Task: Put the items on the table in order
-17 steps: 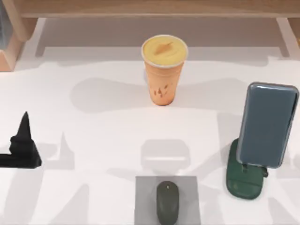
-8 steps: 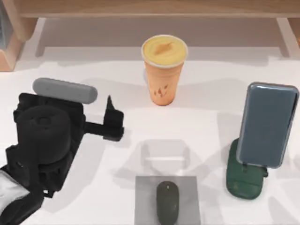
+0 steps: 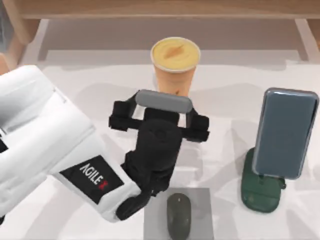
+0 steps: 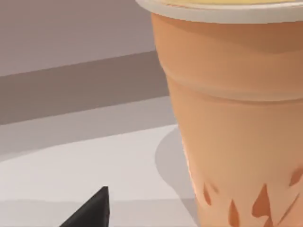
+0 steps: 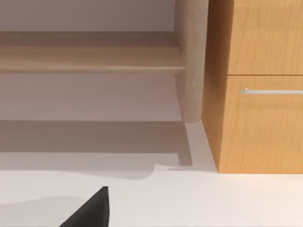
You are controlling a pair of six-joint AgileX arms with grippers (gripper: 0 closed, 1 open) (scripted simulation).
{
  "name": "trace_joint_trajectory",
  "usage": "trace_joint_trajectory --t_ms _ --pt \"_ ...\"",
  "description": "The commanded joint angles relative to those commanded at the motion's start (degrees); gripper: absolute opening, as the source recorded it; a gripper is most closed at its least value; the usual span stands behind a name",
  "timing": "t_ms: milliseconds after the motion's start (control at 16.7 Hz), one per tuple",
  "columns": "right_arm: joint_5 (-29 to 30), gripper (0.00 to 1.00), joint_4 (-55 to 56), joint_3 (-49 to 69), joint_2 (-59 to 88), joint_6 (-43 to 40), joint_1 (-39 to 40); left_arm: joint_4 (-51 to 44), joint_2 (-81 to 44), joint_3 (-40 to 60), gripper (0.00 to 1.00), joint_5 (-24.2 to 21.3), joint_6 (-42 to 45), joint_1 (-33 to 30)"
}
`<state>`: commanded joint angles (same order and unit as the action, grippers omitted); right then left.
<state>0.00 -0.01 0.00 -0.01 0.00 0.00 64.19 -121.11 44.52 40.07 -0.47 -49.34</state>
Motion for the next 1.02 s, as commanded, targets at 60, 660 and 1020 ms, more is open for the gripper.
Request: trace_joint_trajectory --t_ms 60,660,1020 --pt "0.00 1.00 0.00 0.00 0.00 0.00 0.00 2.61 -3.56 2.86 1.00 1.16 0.14 -0.52" --pt "0.00 1.00 0.00 0.00 0.00 0.00 0.00 12.87 -14.80 15.09 1.00 5.78 0.82 0.42" --pt "0.00 1.00 0.00 0.00 0.00 0.00 0.00 10.90 -15.86 18.07 1.00 4.26 0.77 1.94"
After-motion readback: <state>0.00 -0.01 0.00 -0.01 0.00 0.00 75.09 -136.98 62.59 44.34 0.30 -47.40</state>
